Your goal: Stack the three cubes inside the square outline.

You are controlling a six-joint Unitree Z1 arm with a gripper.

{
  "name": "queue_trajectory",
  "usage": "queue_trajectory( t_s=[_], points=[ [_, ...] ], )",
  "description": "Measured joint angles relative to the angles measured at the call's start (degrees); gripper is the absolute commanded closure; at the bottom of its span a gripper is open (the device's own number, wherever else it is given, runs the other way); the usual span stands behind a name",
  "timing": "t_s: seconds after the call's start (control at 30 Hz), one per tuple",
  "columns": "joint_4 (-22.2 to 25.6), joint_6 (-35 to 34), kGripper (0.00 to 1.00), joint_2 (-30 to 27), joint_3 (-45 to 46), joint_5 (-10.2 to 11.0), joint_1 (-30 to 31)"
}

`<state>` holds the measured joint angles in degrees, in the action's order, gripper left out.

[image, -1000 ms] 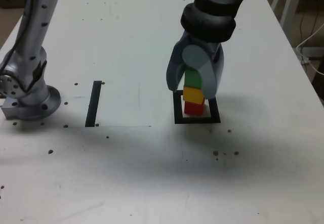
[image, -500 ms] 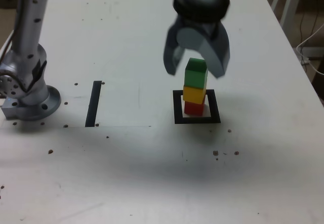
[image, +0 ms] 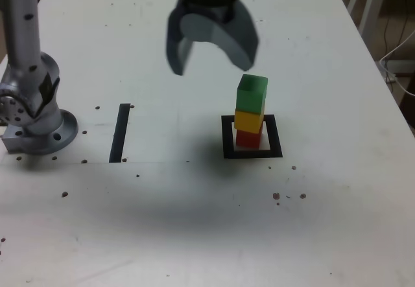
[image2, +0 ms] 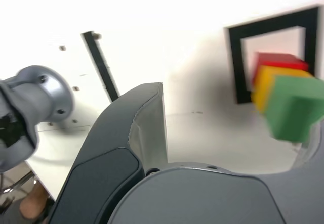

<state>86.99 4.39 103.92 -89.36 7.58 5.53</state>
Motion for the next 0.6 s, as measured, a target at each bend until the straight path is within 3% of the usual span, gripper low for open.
queue_trajectory(
  t_s=[0.33,0.6],
  points=[
    [-6.6,-0.52,0.0,-9.64,15.97,-0.45,-4.13],
    [-13.13,-1.79,0.0,-16.5,28.13,-3.89,-4.93]
  ],
)
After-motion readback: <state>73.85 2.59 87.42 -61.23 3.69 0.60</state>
